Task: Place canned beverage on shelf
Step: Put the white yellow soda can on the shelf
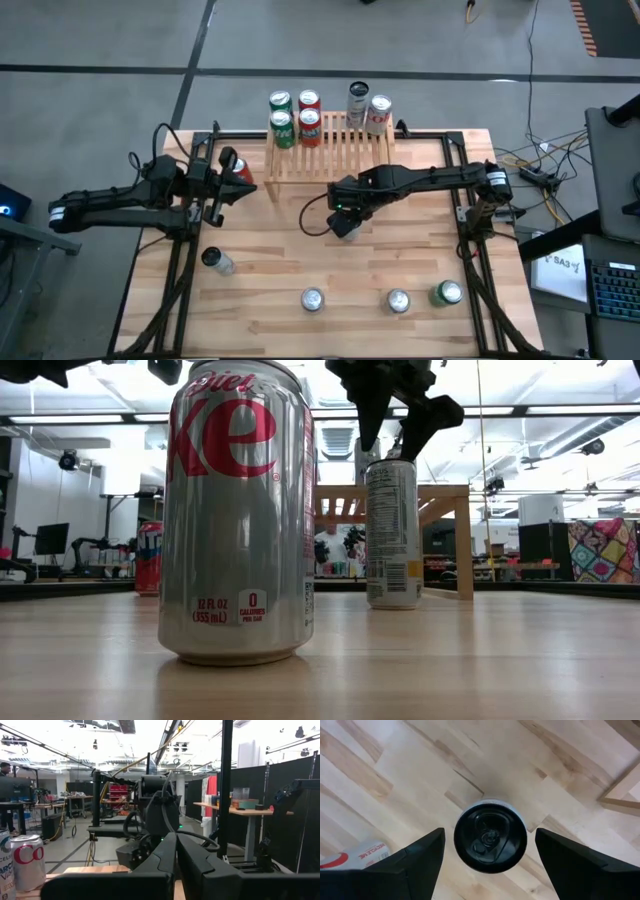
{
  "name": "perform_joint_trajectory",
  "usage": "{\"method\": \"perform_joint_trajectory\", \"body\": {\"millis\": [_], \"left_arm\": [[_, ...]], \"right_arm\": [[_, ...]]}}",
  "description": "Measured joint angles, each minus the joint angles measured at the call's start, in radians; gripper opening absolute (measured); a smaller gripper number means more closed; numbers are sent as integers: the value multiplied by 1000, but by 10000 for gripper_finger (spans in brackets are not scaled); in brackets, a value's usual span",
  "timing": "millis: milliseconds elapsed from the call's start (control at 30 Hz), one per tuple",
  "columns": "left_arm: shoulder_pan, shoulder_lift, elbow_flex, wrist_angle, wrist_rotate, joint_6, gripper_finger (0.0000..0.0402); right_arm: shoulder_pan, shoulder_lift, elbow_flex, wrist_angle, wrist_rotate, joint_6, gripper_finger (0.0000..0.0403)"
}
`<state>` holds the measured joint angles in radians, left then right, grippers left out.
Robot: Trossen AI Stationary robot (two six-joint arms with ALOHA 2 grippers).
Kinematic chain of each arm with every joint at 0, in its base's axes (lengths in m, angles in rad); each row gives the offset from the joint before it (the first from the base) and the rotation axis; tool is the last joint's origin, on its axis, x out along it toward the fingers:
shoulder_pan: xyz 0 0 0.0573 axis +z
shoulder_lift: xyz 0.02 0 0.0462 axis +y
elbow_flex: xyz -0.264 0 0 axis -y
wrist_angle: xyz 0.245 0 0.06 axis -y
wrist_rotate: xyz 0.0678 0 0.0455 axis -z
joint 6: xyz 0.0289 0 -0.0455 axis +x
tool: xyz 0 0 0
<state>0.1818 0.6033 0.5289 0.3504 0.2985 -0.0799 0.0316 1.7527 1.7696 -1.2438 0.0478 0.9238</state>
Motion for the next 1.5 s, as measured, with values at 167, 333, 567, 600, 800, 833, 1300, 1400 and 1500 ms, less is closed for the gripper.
{"method": "perform_joint_trajectory", "body": {"millis": [167, 333, 567, 600, 800, 833, 1300, 1400, 1500], "left_arm": [[0, 0, 0, 0, 0, 0, 0], [0, 0, 0, 0, 0, 0, 0], [0, 1, 0, 1, 0, 9, 0], [0, 2, 0, 0, 0, 9, 0], [0, 6, 0, 0, 0, 10, 0], [0, 7, 0, -1, 0, 10, 0], [0, 61, 0, -10, 0, 48, 0], [0, 75, 0, -10, 0, 85, 0], [0, 88, 0, -13, 0, 78, 3]], "right_arm": [[2, 0, -1, 0, 7, 0, 299], [6, 9, -1, 3, 17, 0, 299], [17, 58, -2, 22, 20, -15, 299], [17, 65, -2, 23, 18, -15, 299], [25, 107, -2, 21, 32, -22, 299], [25, 116, -2, 19, 33, -23, 299], [45, 152, -3, 21, 89, -98, 237], [50, 142, -4, 19, 116, -99, 237], [57, 123, 3, 17, 140, -117, 237]]}}
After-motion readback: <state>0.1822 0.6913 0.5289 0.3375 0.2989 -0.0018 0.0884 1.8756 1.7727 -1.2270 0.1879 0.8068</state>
